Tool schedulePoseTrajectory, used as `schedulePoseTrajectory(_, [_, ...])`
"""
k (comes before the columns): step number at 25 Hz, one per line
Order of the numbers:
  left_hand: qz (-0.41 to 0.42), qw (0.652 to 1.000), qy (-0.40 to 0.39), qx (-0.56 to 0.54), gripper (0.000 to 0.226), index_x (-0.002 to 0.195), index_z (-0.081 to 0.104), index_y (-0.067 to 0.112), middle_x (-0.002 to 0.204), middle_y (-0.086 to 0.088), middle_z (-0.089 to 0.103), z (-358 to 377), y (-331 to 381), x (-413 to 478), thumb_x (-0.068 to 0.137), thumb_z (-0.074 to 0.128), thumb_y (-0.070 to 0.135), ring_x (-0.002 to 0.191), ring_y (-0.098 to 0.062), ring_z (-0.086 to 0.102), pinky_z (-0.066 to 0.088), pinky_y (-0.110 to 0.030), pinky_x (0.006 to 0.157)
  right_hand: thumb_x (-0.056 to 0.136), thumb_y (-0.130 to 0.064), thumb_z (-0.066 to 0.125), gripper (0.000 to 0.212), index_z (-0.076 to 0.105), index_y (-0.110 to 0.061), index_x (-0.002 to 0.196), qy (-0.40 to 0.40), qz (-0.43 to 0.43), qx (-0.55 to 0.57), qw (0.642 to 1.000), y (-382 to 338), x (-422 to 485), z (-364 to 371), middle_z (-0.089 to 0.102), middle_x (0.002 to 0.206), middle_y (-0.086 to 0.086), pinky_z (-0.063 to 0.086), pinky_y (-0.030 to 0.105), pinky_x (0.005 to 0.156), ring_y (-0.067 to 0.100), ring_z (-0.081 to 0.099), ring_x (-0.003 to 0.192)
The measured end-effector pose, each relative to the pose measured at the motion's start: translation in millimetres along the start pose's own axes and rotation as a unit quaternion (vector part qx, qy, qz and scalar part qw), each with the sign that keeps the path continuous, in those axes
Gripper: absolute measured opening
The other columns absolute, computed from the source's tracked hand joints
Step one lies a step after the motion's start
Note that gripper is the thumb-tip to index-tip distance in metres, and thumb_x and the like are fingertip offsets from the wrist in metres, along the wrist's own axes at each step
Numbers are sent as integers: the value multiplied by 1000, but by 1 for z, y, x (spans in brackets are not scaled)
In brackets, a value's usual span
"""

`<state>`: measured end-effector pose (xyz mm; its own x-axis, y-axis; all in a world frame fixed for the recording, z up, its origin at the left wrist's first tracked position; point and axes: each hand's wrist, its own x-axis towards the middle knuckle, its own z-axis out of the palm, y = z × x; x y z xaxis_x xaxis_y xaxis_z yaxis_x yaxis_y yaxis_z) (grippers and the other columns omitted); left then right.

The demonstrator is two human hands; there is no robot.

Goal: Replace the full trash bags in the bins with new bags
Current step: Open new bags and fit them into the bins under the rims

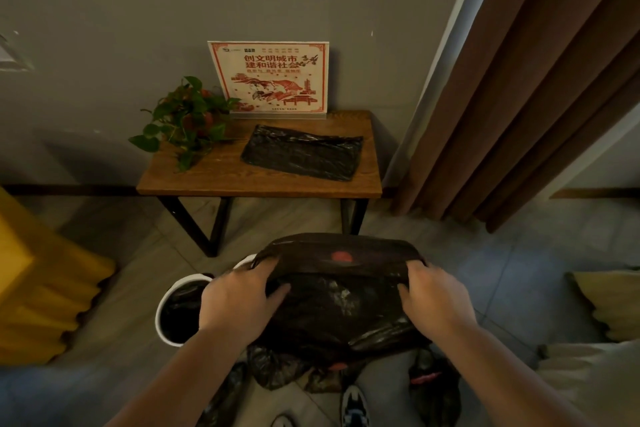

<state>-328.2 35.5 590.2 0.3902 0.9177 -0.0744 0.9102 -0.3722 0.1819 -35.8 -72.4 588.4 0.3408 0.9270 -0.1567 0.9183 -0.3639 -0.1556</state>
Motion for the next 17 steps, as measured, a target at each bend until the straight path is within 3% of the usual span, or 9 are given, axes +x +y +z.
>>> schedulePoseTrajectory(2, [40,998,25,-50,26,123,71,38,102,-1,72,5,4,4,99,64,30,93,-22,69,57,-35,76,101,-25,62,29,63,-25,130,8,-10,-4,1000,5,2,-3,60,87,-10,56,27,72,9,62,76])
schedulePoseTrajectory(3, [44,998,4,-36,27,117,74,36,106,-1,70,7,5,8,99,62,20,96,-21,66,56,-33,81,99,-22,64,39,62,-28,137,9,-13,-1,1000,9,3,-5,65,95,-8,57,28,76,11,64,85])
schedulePoseTrajectory(6, [49,997,-35,47,29,118,71,35,115,3,66,11,8,17,99,56,20,104,-18,60,52,-28,84,95,-23,67,52,58,-35,145,13,-9,-23,1000,24,11,-7,60,125,-4,56,28,80,15,60,110])
schedulePoseTrajectory(9, [-1,1000,-11,24,24,117,69,27,112,-1,68,10,11,23,98,56,19,95,-21,67,56,-31,78,93,-28,67,48,60,-36,139,-3,11,-46,999,38,19,-7,47,136,-3,54,28,75,17,56,112])
schedulePoseTrajectory(11, [-8,1000,-12,15,22,116,69,25,112,-1,67,10,14,25,102,53,21,90,-20,68,58,-32,77,92,-31,65,38,64,-36,130,-12,16,-52,998,46,21,-7,53,122,-7,50,28,69,14,54,106])
schedulePoseTrajectory(14, [-14,998,-53,23,27,124,66,33,133,-3,48,12,19,25,101,59,23,93,-20,67,59,-31,79,94,-34,63,28,69,-34,121,2,28,-25,999,51,19,-4,53,92,-13,43,26,63,9,49,86])
schedulePoseTrajectory(17, [33,990,-107,79,43,133,62,46,152,-3,30,17,24,22,98,62,23,103,-21,67,60,-33,84,97,-36,64,17,73,-28,110,47,29,29,998,44,18,-1,66,92,-9,45,22,60,8,57,74])
